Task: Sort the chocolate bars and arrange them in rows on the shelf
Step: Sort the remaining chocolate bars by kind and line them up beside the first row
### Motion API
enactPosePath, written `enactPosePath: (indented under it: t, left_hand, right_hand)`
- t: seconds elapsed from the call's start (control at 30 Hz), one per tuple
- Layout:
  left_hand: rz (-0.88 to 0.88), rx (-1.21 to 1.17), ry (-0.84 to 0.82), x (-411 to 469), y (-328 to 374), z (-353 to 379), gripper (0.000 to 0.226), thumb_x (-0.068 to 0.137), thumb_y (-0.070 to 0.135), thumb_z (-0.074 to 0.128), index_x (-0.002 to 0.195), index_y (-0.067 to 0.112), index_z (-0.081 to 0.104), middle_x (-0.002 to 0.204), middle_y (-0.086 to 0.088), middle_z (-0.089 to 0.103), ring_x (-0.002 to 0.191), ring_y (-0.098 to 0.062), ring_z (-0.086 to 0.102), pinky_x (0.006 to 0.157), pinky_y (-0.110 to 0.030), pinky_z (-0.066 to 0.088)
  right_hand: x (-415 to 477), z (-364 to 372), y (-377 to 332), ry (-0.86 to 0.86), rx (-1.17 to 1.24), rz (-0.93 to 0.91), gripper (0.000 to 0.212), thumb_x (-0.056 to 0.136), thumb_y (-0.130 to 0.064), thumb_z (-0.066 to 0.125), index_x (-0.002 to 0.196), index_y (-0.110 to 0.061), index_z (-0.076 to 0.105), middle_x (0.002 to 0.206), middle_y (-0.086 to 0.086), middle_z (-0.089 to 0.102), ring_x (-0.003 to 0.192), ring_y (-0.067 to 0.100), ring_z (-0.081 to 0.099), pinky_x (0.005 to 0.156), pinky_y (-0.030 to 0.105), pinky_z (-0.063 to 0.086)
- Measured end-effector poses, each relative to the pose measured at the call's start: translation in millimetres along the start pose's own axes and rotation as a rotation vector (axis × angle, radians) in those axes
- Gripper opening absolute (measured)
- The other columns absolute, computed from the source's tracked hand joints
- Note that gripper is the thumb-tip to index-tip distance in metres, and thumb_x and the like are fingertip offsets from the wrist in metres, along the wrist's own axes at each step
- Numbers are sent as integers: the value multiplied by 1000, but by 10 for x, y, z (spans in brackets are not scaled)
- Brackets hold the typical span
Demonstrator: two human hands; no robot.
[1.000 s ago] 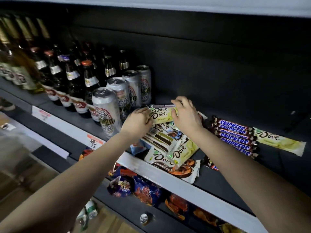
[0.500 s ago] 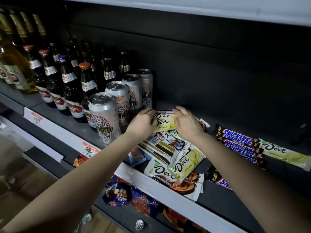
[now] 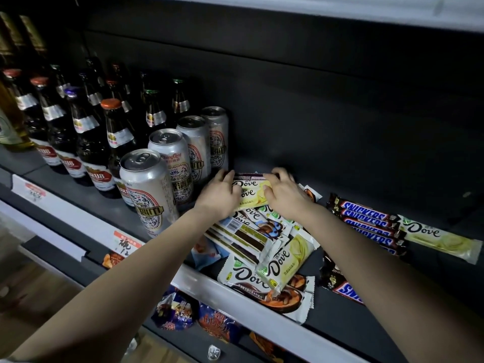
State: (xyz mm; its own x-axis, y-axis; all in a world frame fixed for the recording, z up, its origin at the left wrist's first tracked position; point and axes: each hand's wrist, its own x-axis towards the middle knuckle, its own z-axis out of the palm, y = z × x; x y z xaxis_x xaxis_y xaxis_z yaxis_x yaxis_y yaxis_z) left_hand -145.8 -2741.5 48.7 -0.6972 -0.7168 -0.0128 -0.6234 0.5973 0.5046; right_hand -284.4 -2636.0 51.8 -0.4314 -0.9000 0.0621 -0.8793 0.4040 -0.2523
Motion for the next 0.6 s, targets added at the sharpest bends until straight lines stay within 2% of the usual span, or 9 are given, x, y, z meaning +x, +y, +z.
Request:
enactPosePath:
  t: [0.1,0.3,0.5,0.6]
  left_hand:
    - [-10,-5,-2,11,2,6,54,96,33,30,147,17,24,157,-7,11,140,-28,25,112,-38,27]
    - [-6,-180,54,7,-34,5,52,93,30,40,141,11,38,154,-7,25,140,-22,26,114,-31,21]
    - [76,-246,162,-9,-87,28,46,90,23,50,133,7,49,149,-6,35,140,-14,27,113,-23,21]
    - [127,-262,220,-52,-88,21,45,89,19,50,133,7,49,144,-10,42,140,-14,27,115,-28,24]
  right_hand:
    - [-16,20,9,-49,40,13,43,100,-33,28,140,-18,34,153,8,18,137,28,23,110,42,26]
    - [-66,-18,22,-38,123,26,44,100,-33,33,142,-20,35,152,5,24,137,23,26,111,32,23]
    - [-203,18,14,68,154,2,42,99,-30,39,137,-15,45,150,4,33,137,21,30,113,30,24]
    - [-288,9,-5,118,186,-13,39,97,-27,42,134,-14,49,147,4,38,134,20,36,112,30,27]
